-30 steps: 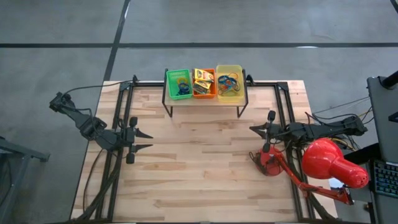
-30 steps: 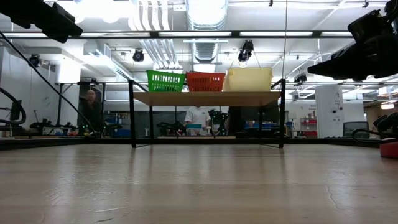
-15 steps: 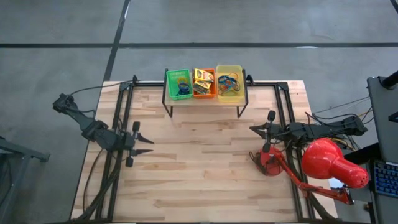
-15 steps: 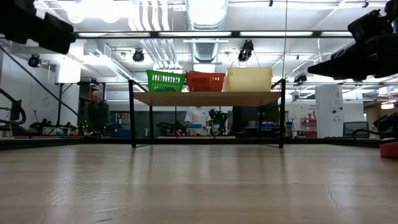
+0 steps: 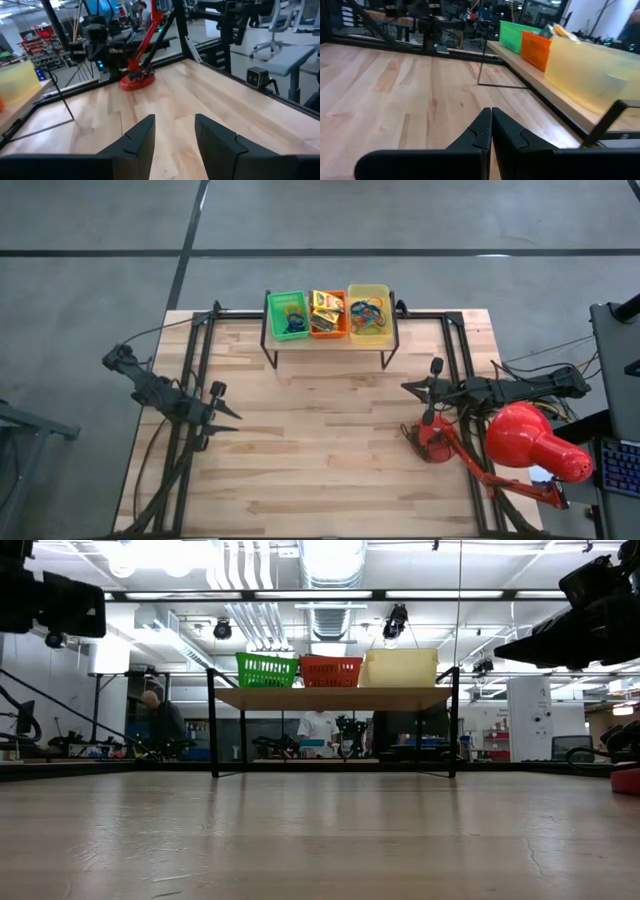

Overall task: Pick & Place Office Desk Supplies
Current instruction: Return to Home Position

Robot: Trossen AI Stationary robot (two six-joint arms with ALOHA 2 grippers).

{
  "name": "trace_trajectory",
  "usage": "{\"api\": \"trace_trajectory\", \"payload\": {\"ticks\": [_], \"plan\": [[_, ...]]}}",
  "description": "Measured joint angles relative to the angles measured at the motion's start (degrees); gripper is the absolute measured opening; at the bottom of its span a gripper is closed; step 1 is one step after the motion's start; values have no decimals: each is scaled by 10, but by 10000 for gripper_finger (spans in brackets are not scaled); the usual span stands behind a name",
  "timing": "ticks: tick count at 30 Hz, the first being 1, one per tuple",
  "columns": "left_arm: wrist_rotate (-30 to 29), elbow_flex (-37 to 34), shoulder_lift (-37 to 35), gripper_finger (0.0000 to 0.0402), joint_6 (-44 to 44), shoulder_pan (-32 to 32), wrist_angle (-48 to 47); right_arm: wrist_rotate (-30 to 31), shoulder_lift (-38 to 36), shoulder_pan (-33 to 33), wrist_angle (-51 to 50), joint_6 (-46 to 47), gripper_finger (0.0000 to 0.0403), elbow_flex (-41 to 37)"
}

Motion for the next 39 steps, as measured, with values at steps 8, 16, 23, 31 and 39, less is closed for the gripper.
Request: {"api": "trace_trajectory", "payload": {"ticks": [8, 16, 23, 31, 39], "plan": [[33, -4, -6, 141, 6, 0, -34, -3, 0, 0, -2, 1, 9, 0], [33, -9, -3, 141, -14, 0, -41, -3, 0, 0, -2, 0, 9, 0], [33, -9, -3, 141, -27, 0, -42, -3, 0, 0, -2, 0, 9, 0], [33, -9, -3, 141, -27, 0, -42, -2, 0, 0, -2, 0, 9, 0], [33, -9, -3, 141, -27, 0, -43, -2, 0, 0, -2, -1, 9, 0]]}}
